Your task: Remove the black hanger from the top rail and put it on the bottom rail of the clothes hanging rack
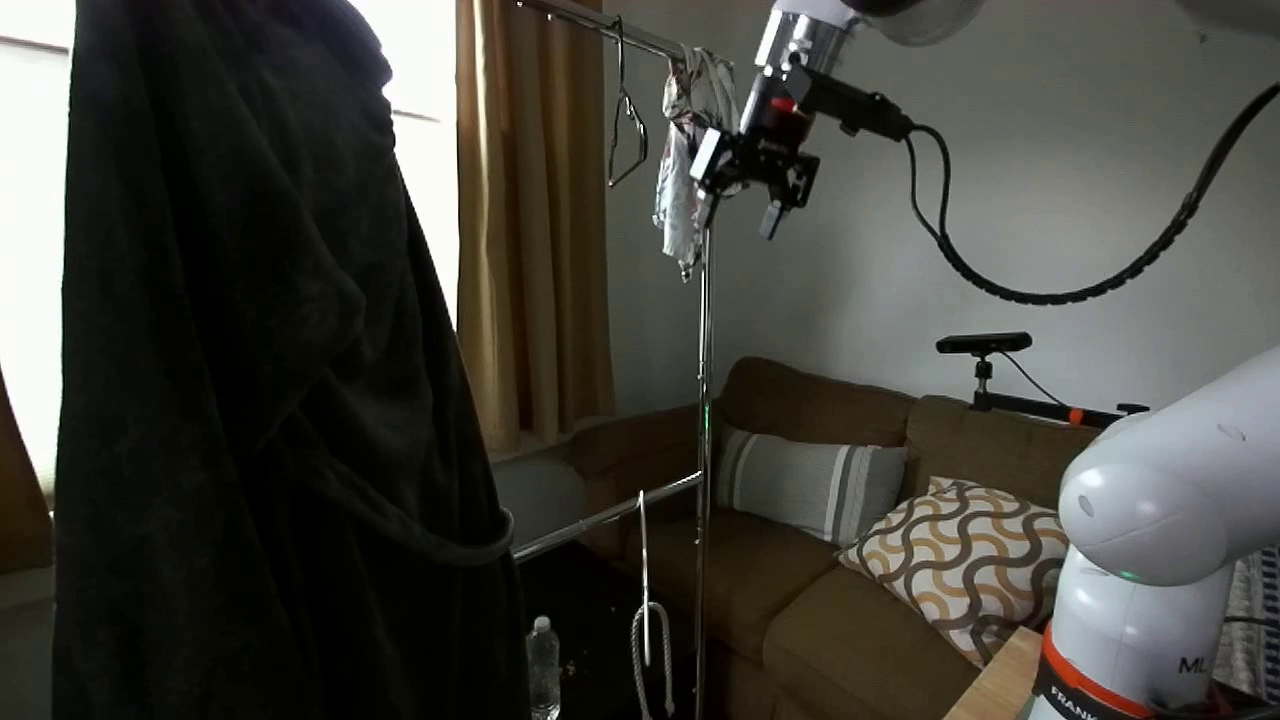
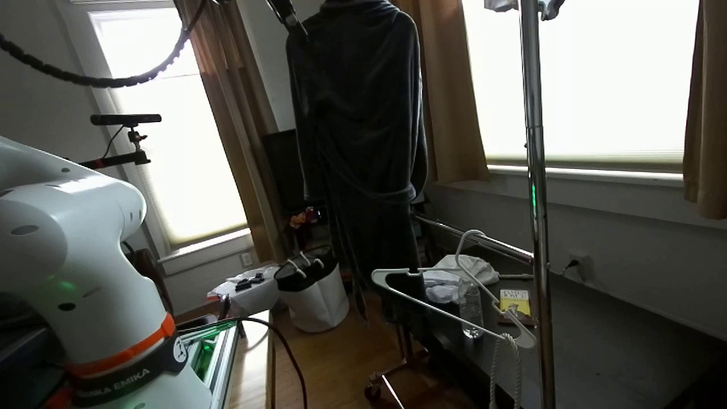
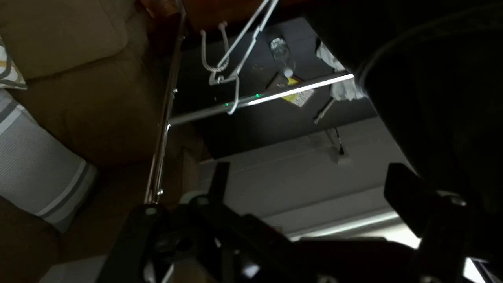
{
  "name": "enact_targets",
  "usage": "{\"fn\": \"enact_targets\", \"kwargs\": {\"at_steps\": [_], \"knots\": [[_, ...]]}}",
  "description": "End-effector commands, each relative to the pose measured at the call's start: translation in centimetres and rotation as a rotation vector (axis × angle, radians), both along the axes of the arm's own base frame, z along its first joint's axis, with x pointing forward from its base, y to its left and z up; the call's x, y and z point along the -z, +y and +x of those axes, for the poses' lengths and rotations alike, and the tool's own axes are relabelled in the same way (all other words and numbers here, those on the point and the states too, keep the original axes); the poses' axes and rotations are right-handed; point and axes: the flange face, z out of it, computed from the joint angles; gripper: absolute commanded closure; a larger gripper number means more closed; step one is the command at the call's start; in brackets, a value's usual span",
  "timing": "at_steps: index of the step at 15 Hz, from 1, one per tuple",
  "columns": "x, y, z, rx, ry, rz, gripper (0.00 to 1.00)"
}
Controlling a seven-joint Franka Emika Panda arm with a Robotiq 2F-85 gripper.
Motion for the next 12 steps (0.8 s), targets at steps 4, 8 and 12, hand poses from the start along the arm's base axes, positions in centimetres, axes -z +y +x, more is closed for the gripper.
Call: {"fn": "enact_targets", "kwargs": {"at_steps": [4,8,12], "knots": [[-10.3,4.0,-0.4,-0.171,-0.160,0.005,0.00],[-13.8,7.7,-0.4,-0.010,-0.333,0.044,0.00],[-14.1,9.9,2.6,0.195,-0.359,-0.018,0.00]]}}
